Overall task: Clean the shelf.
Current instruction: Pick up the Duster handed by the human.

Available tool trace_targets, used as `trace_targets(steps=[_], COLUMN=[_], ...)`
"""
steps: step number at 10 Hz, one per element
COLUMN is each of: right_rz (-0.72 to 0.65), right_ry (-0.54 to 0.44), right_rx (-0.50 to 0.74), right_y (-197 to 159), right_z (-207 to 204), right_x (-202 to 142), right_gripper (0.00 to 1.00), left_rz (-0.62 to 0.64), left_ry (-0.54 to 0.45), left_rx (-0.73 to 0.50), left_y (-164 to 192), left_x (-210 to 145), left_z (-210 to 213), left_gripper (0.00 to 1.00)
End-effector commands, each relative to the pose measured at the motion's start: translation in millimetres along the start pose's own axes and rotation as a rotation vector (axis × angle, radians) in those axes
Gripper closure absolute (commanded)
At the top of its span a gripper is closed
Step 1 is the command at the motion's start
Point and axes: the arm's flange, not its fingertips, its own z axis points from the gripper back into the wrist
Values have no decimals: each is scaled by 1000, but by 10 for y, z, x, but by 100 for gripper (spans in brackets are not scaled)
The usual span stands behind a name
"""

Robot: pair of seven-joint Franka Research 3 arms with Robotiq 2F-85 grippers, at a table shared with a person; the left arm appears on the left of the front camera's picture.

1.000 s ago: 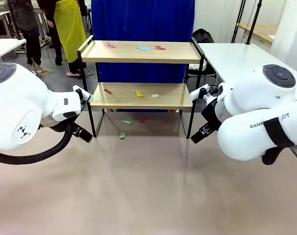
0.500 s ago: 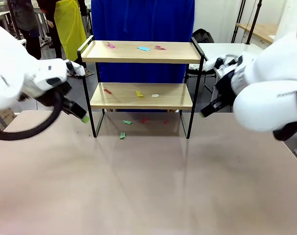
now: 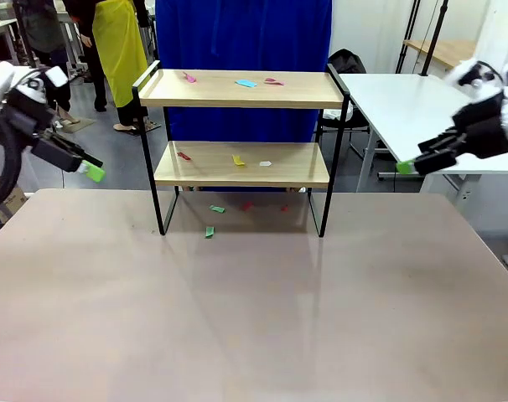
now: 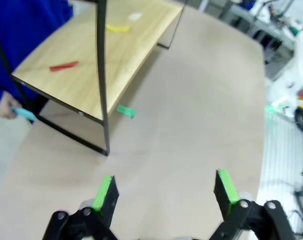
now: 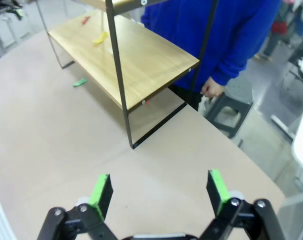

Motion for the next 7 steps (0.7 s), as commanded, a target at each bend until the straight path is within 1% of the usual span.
trace_targets(steps=[1, 2, 3, 6, 7], right_rz=[-2, -26, 5, 5, 5], right_ry=[-105, -28, -45, -45, -45], right_rx=[93, 98, 38, 38, 38], right_y=[-453, -365, -223, -223, -223], right_z=[-153, -173, 18, 18, 18], right_x=[-192, -207, -209, -209, -209], right_gripper=[0, 0, 0, 0, 0], left_rz=[-41, -45, -25, -25, -35], left_ry=[-29, 12, -36, -36, -11], left_rx=[-99, -53, -53, -53, -56], left_y=[448, 378, 208, 208, 319], left_x=[-95, -120, -154, -154, -194], left_z=[-134, -147, -5, -5, -30], left_gripper=[0, 0, 0, 0, 0])
